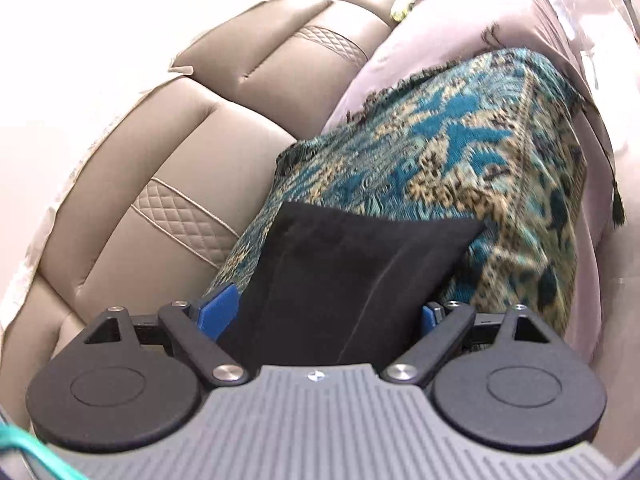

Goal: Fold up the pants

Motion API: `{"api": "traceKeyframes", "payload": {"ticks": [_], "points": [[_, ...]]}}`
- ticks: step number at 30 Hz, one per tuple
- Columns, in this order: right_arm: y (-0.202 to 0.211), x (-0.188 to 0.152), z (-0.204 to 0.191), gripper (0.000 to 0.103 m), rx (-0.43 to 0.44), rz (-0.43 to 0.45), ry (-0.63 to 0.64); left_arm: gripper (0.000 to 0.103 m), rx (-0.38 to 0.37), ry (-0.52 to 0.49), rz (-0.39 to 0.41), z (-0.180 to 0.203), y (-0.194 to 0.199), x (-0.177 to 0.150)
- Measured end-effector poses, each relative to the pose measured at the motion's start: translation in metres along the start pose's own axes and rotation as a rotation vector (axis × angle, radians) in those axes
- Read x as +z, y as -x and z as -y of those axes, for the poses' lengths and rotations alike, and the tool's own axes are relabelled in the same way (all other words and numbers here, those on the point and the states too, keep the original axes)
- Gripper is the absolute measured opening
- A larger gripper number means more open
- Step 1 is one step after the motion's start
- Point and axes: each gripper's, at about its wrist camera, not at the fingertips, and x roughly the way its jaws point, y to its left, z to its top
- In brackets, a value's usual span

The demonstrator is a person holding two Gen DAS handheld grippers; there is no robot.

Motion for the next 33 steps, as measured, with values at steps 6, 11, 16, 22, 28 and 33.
{"api": "traceKeyframes", "payload": {"ticks": [6,11,16,22,28,33], "points": [[-0.015,0.006,0.008,0.025,-0.113,0.017,0.021,0.030,0.013,-0.001,-0.005,0.003,0.000,0.000],[-0.023,0.017,0.006,0.007,-0.129,-0.003,0.022,0.030,0.021,-0.005,-0.005,0.005,0.000,0.000],[-0.018,-0.001,-0.059,0.006,-0.106,-0.034,0.299,0.030,0.023,-0.007,0.001,0.005,0.001,-0.002],[-0.003,-0.120,-0.192,0.006,0.162,-0.179,0.791,0.030,0.024,0.000,0.005,0.005,0.003,-0.004],[0.028,-0.261,-0.242,0.005,0.374,-0.406,1.038,0.030,0.009,0.008,-0.007,0.001,0.002,0.000],[0.060,-0.279,-0.243,0.006,0.462,-0.390,1.126,0.030,0.010,-0.006,0.011,0.003,0.003,-0.004]]}}
